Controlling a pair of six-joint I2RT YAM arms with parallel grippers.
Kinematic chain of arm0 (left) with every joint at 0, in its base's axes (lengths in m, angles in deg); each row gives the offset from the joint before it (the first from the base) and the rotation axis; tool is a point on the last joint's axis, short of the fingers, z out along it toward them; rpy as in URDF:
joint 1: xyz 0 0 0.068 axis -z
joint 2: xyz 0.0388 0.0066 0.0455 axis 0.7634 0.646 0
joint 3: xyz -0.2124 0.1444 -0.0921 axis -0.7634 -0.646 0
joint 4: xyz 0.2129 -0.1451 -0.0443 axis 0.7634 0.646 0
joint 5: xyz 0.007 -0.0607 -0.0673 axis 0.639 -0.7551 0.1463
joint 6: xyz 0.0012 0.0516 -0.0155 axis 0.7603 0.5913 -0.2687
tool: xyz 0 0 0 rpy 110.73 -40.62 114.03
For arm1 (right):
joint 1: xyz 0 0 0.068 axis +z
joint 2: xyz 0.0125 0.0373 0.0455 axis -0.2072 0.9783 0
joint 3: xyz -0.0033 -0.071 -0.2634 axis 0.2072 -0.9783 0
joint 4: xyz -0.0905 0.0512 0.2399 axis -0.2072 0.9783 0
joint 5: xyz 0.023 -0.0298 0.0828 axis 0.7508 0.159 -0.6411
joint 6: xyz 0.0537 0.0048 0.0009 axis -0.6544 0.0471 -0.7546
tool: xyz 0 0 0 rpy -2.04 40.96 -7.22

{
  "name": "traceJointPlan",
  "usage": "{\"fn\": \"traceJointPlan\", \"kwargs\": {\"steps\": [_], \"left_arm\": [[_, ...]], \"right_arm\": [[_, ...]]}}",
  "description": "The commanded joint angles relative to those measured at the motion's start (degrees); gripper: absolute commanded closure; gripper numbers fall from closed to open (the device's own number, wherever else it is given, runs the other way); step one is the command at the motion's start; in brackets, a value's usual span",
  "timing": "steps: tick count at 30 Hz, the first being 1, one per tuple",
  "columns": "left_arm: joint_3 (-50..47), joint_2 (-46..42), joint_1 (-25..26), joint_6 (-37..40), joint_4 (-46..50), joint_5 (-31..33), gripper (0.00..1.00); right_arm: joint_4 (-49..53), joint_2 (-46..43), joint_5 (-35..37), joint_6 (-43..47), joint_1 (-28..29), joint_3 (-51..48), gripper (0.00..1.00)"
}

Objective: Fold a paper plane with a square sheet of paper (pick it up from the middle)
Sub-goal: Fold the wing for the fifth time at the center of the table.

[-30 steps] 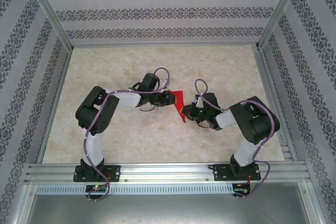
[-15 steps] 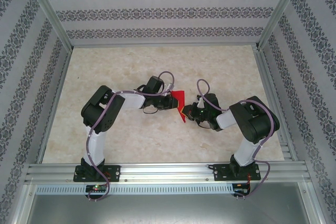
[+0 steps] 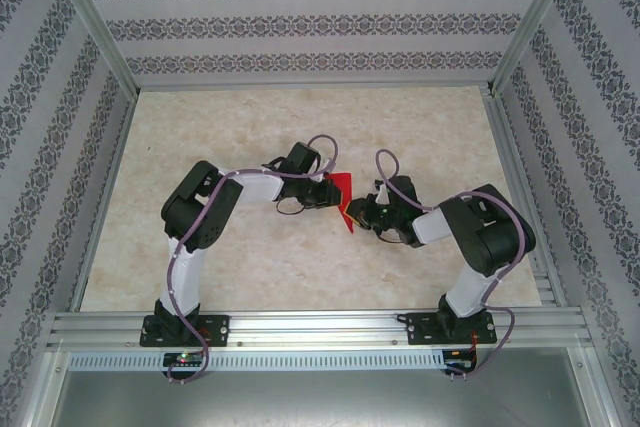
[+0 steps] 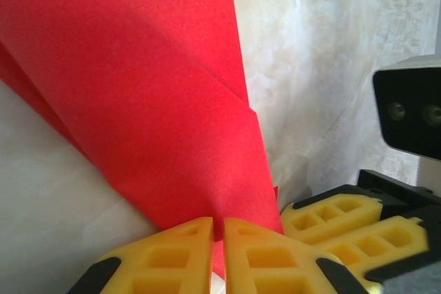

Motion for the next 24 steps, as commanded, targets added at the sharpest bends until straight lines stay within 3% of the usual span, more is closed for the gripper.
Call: {"fn": "traceJointPlan", "kwargs": {"steps": [1,9,18,24], "left_arm": [[1.2,3.0,0.7,1.1,5.9,4.7,0.87],[1.9,3.7,0.7,0.8,6.9,4.5,0.87],[2.3,4.0,0.7,0.8,7.2,4.1,0.87],[2.6,4.0,0.7,0.9,7.3,3.8,0.87]], "right_arm": [[10.3,-3.4,1.0,5.1,-0.7,0.6,0.80],[23.7,-11.2,3.0,13.7,0.3,3.4,0.73],[41.8,-17.3,20.5,21.2,6.3,11.4,0.69],[45.1,-13.8,24.8,22.3,9.1,14.7,0.70]]}}
